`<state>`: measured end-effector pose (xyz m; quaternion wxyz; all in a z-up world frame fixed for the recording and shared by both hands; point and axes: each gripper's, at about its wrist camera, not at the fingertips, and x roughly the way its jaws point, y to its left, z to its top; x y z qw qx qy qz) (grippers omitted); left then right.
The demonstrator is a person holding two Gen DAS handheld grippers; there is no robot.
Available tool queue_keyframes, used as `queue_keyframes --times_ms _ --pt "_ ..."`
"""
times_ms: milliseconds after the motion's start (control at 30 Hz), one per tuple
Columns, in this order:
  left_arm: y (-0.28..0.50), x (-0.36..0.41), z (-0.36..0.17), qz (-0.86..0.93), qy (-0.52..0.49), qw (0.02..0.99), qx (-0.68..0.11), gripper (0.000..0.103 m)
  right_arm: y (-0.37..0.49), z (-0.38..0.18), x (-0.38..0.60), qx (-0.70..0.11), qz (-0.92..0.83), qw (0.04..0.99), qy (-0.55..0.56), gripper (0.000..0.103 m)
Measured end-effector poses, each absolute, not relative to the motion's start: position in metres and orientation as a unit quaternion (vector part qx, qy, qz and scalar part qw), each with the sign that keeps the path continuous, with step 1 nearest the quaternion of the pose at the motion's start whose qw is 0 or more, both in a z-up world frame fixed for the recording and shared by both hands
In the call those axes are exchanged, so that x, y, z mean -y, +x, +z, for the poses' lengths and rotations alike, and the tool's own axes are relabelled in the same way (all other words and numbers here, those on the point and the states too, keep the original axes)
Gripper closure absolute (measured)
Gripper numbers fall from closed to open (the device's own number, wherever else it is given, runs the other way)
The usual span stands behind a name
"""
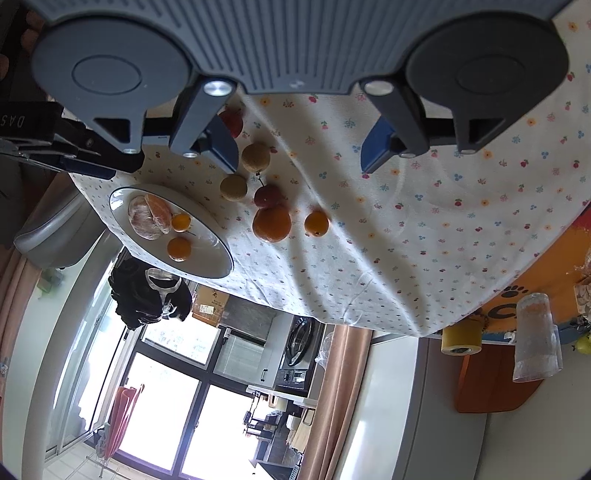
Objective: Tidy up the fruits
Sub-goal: 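Move both tools back over the brown kiwis on the tablecloth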
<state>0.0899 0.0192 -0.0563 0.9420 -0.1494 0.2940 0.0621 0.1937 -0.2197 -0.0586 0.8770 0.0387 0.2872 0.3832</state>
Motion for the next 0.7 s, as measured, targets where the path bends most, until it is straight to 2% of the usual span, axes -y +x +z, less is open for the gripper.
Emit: queue_keyframes --times_ms 100,267,700 --pt "0.088 -0.021 -0.060 0.063 -0.152 0.941 -0.297 0.037 0.191 -0.061 0.212 -0.291 0.397 0.870 0.029 0.002" --pt "0.085 -0.026 -0.063 0.061 -0.156 0.940 -0.298 0.042 0.192 -0.066 0.197 -0.306 0.404 0.862 0.020 0.014" --pt "0.091 -0.029 -0.067 0.051 -0.163 0.940 -0.295 0.053 0.199 -0.075 0.186 -0.320 0.398 0.860 0.010 0.027"
